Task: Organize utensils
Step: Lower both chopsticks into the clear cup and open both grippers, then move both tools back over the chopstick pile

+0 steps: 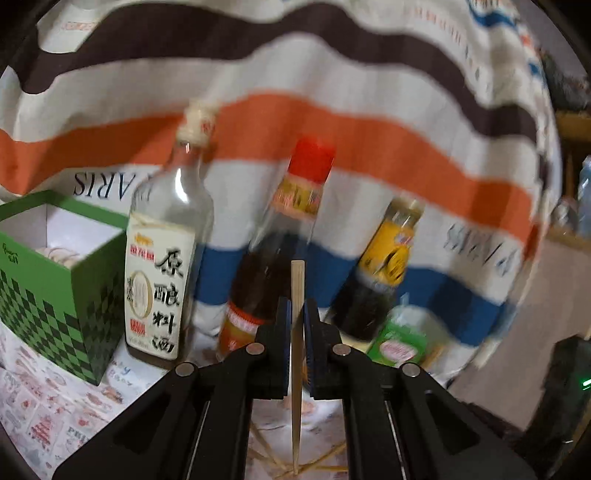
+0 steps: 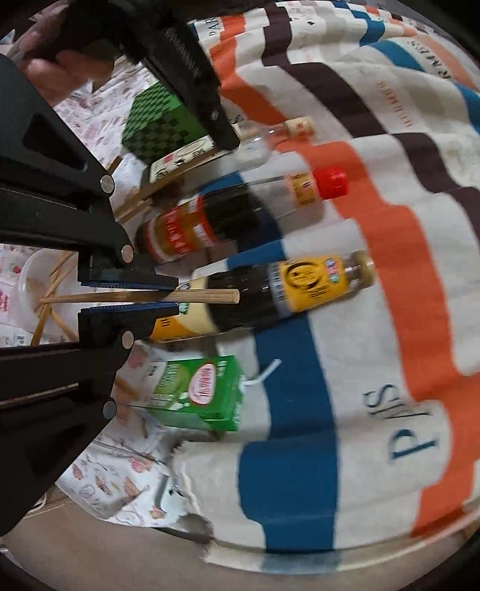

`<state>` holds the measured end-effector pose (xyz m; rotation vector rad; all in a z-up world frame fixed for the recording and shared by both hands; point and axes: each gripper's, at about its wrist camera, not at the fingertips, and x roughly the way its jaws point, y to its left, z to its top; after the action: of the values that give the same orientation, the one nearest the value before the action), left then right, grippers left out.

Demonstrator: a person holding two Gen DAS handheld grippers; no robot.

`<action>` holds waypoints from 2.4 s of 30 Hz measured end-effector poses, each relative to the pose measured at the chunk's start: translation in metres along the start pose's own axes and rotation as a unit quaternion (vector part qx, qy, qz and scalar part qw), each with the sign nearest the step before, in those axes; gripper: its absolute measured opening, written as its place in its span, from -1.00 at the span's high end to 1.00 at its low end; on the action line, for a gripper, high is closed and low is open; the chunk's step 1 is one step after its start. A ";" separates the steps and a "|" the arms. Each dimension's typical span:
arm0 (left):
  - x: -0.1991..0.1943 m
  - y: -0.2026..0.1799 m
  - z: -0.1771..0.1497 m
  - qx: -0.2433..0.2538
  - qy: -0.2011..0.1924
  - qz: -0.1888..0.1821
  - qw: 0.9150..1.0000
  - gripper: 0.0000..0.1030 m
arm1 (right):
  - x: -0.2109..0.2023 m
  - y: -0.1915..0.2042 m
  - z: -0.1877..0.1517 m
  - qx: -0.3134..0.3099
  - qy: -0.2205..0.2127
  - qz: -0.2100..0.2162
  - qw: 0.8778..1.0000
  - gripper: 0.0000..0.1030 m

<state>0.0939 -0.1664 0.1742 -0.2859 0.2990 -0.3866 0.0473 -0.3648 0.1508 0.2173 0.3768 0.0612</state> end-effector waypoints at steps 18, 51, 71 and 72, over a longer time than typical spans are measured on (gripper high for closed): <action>0.069 -0.020 -0.040 0.092 0.128 0.071 0.985 0.80 | 0.048 -0.043 -0.018 0.074 0.104 0.009 0.992 0.85; -0.114 0.067 -0.038 0.159 0.000 0.177 0.971 -0.98 | -0.016 0.063 -0.029 -0.061 0.025 0.030 0.997 -0.32; -0.092 0.135 -0.125 0.134 0.118 0.197 0.964 -0.98 | 0.062 0.075 -0.193 -0.117 0.344 0.103 0.926 0.05; -0.094 0.137 -0.124 0.132 0.111 0.205 0.963 -0.98 | 0.062 0.078 -0.198 -0.123 0.351 0.111 0.922 0.11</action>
<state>0.0137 -0.0333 0.0374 0.0864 0.5099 -0.0439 0.0301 -0.2428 -0.0336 -0.0234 1.0534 0.4163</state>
